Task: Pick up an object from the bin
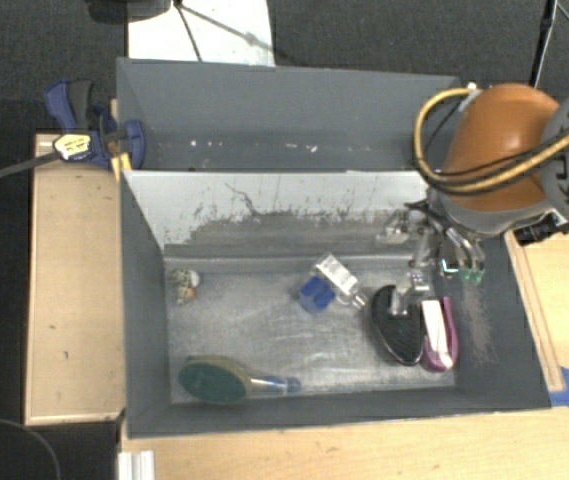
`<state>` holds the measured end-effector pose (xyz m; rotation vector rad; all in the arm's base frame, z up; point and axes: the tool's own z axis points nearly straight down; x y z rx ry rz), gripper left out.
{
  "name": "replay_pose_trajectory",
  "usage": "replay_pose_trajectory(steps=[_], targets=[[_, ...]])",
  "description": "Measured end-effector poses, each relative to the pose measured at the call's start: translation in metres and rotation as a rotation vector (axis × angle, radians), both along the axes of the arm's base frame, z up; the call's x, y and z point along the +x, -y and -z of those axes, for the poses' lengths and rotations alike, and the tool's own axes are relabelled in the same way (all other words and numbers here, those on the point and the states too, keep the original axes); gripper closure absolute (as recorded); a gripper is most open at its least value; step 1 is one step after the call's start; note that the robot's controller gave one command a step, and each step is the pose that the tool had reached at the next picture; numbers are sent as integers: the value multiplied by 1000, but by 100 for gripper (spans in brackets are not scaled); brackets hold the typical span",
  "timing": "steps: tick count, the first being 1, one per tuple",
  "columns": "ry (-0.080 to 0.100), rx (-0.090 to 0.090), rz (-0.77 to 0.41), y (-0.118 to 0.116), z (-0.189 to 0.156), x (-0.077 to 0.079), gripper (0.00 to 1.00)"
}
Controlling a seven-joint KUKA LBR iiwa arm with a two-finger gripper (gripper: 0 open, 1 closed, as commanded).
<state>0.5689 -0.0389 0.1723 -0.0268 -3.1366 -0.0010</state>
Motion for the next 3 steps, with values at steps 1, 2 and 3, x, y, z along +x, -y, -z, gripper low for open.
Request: replay_pose_trajectory(steps=[1, 2, 3], targets=[[9, 6, 174, 30, 99, -45, 0], [6, -1, 562, 36, 71, -66, 0], [4, -2, 874, 22, 59, -77, 0]])
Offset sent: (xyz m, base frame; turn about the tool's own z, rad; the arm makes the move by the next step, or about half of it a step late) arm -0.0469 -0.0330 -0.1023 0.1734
